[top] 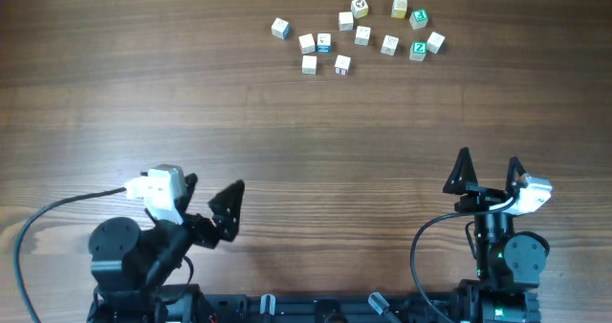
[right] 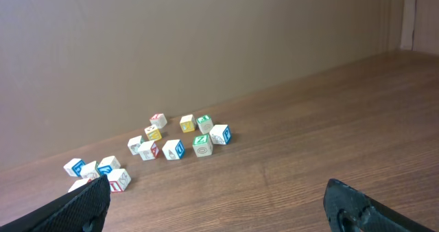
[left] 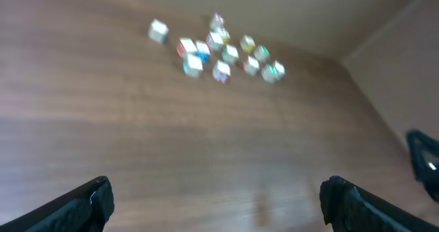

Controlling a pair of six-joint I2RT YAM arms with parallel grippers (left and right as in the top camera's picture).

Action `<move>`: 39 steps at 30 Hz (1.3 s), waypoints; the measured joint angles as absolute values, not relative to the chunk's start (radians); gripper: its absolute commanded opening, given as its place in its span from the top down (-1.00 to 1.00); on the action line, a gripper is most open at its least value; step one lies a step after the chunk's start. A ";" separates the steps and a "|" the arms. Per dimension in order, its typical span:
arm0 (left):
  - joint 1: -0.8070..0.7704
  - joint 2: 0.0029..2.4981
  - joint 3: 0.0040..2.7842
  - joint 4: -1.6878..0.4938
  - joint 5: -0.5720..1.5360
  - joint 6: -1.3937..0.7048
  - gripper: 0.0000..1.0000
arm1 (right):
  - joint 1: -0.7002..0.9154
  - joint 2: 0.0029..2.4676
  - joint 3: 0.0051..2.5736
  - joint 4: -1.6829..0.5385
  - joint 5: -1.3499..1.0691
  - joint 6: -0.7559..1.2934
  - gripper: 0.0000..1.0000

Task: Form a horizontal line
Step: 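Reach the left gripper forward toward the block cluster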

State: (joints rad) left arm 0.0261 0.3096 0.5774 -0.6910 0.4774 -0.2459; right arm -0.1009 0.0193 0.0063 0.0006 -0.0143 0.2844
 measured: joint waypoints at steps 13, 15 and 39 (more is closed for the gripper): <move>0.026 0.311 0.577 -0.719 0.527 -0.246 -0.99 | -0.101 0.019 0.006 0.001 -0.014 0.284 -0.99; 0.026 0.311 0.577 -0.719 0.527 -0.246 -1.00 | -0.101 0.019 0.006 0.001 -0.014 0.284 -0.99; 0.024 0.920 0.895 -0.660 0.495 -0.235 -0.99 | -0.101 0.019 0.006 0.001 -0.014 0.284 -0.99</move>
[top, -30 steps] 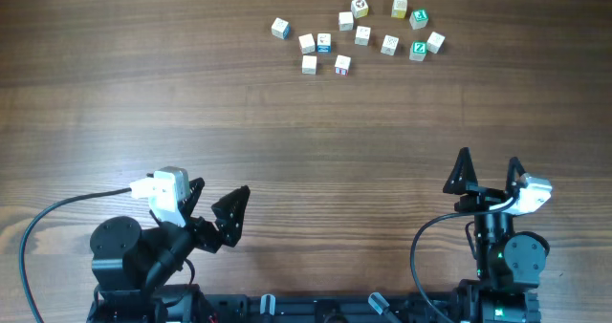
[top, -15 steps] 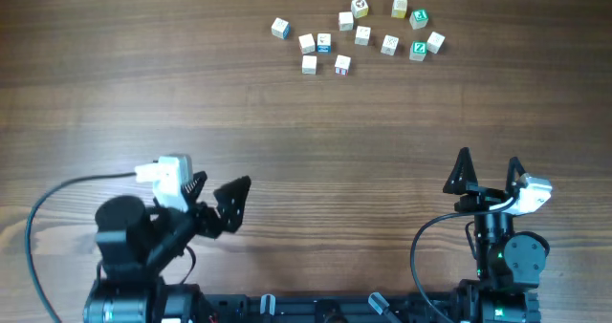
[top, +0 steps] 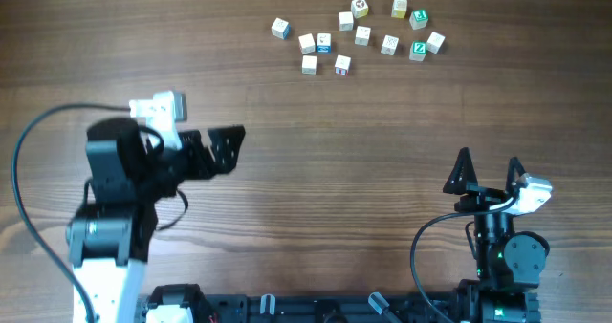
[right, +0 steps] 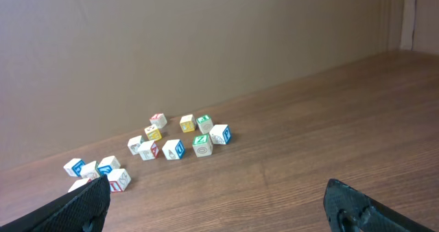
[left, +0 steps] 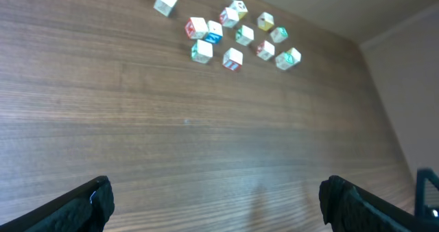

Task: Form a horizontal line
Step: 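Reach the left gripper forward toward the block cluster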

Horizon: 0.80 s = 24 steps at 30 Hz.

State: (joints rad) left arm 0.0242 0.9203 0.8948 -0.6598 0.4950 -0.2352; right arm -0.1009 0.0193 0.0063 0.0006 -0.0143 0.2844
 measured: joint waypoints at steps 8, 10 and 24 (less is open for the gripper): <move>-0.134 1.151 1.066 -0.677 0.326 -0.195 -1.00 | -0.101 0.019 0.006 0.001 -0.014 0.284 -0.99; -0.191 1.191 1.090 -0.672 0.265 -0.188 -0.99 | -0.101 0.019 0.006 0.001 -0.014 0.284 -0.99; -0.328 1.427 1.114 -0.488 0.108 -0.176 -0.99 | -0.101 0.019 0.006 0.001 -0.014 0.284 -1.00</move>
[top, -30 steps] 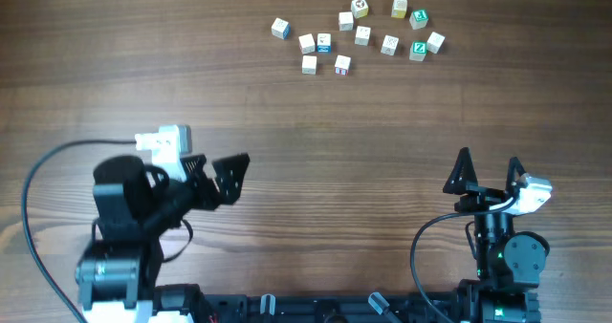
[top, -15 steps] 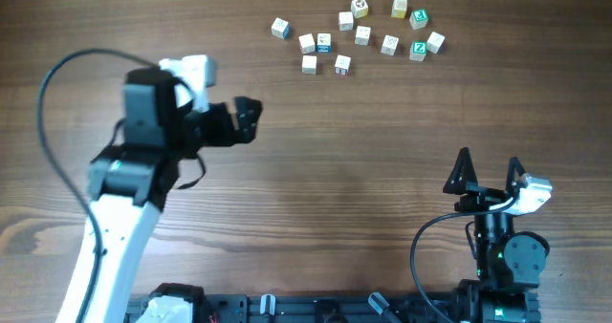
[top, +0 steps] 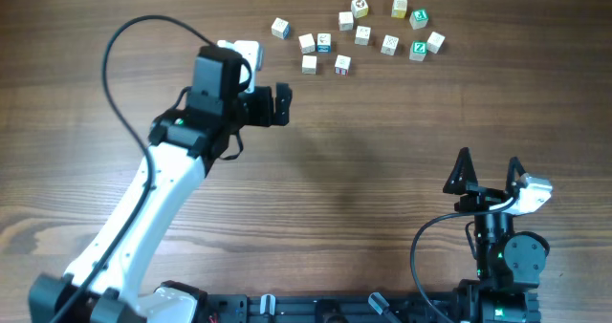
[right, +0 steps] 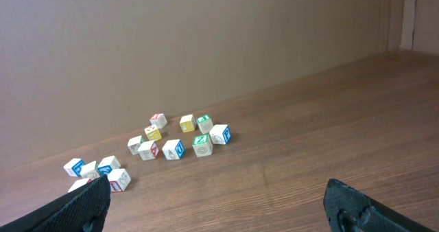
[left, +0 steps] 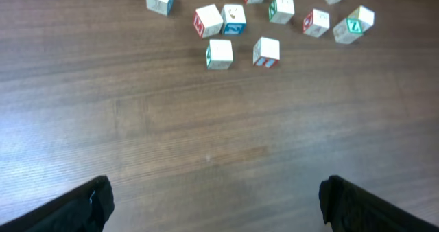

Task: Form a horizontal line
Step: 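Reach the left gripper forward toward the block cluster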

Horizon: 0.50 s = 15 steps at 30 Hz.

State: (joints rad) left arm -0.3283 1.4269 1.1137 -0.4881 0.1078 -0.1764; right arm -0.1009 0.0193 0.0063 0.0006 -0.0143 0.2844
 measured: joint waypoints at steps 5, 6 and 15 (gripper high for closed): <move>-0.344 1.533 1.159 -0.458 0.077 -0.173 -0.99 | -0.101 0.019 0.006 0.001 -0.014 0.284 -0.99; -0.347 1.565 1.182 -0.459 0.071 -0.166 -0.99 | -0.101 0.019 0.006 0.001 -0.014 0.284 -1.00; -0.352 1.799 1.423 -0.451 0.049 -0.132 -0.98 | -0.101 0.019 0.006 0.001 -0.014 0.284 -0.99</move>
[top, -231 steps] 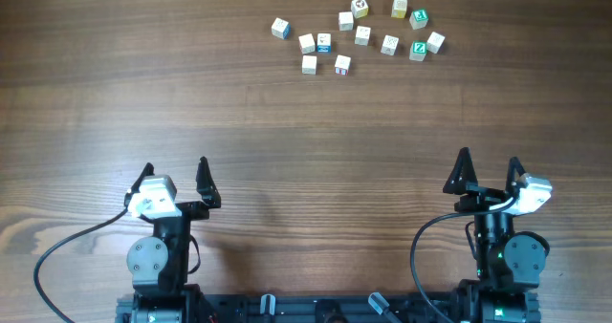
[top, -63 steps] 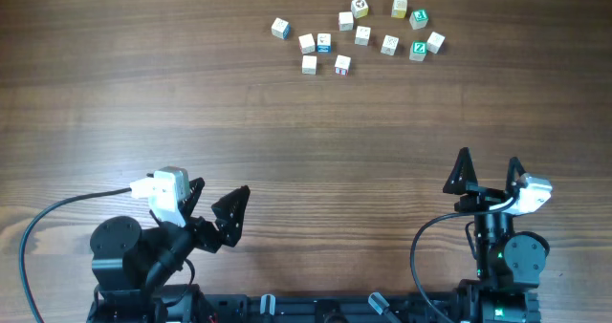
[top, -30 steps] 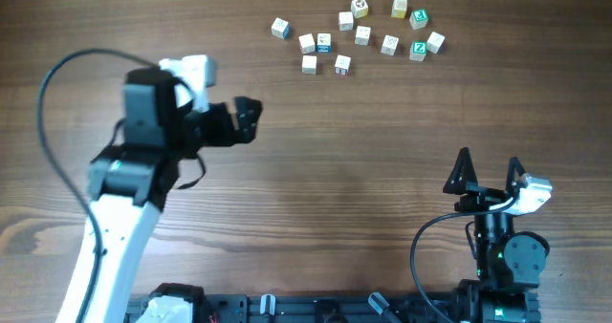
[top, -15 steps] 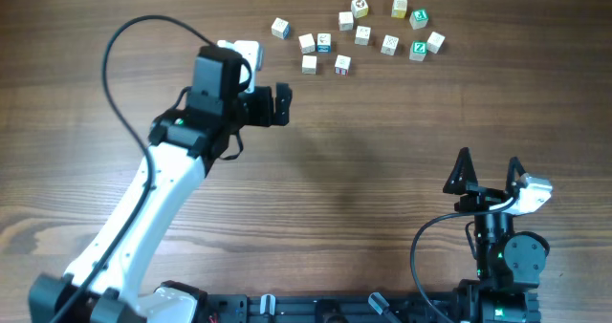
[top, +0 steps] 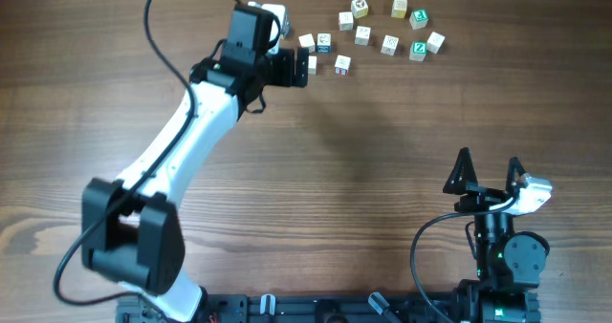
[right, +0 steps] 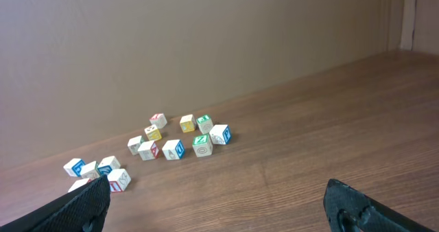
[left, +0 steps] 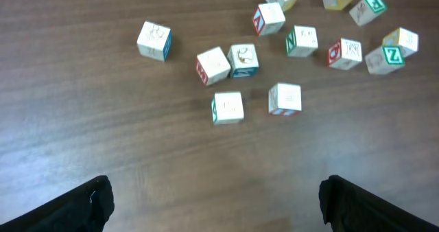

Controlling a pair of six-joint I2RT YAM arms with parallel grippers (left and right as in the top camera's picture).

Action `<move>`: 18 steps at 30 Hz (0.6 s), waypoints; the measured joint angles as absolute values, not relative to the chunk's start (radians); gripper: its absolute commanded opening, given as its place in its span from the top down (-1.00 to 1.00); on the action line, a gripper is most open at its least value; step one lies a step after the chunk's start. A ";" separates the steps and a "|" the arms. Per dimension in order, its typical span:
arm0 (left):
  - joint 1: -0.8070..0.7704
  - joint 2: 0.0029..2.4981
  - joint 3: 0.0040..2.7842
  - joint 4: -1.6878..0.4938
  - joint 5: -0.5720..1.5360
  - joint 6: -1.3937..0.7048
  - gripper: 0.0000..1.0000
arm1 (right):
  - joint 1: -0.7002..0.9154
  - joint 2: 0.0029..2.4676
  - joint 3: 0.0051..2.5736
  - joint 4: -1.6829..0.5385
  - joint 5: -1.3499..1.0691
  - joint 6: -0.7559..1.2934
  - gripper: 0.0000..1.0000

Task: Form a horizontal line
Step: 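Reach the left gripper forward toward the block cluster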

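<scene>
Several small lettered cubes (top: 362,35) lie scattered in a loose cluster at the table's far middle. In the left wrist view they fill the upper half, with a white cube (left: 227,108) and a red-edged cube (left: 285,98) nearest. A lone cube (left: 153,40) sits off to the left. My left gripper (top: 302,68) hovers at the cluster's near-left edge, open and holding nothing (left: 219,206). The arm covers one or two cubes from overhead. My right gripper (top: 488,175) rests open near the front right, far from the cubes (right: 202,144).
The wooden table (top: 402,141) is bare between the cluster and the arm bases. A brown wall (right: 206,47) rises behind the far edge. The left arm (top: 182,141) stretches diagonally across the left half, with its cable (top: 158,17) looping above.
My left gripper has moved farther up and right, from short of the cluster to its near-left edge. The cubes appear larger in the left wrist view. The right arm and cubes are unchanged.
My left gripper was first open near its base at the front left. It then stood at mid-left, then reached toward the cubes, and now hovers at the cluster's edge. It stayed open throughout. The right gripper never moved, nor did any cube.
</scene>
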State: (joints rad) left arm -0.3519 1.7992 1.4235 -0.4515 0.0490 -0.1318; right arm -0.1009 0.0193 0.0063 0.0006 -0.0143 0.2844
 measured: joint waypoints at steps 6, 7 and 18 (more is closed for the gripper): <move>-0.357 1.891 1.458 -0.424 0.048 -0.131 -0.97 | -0.101 0.019 0.006 0.001 -0.014 0.284 -0.99; -0.360 1.901 1.458 -0.408 0.048 -0.131 -0.96 | -0.101 0.019 0.006 0.001 -0.014 0.284 -0.99; -0.398 2.049 1.462 -0.269 0.046 -0.131 -0.89 | -0.101 0.019 0.006 0.000 -0.014 0.284 -0.99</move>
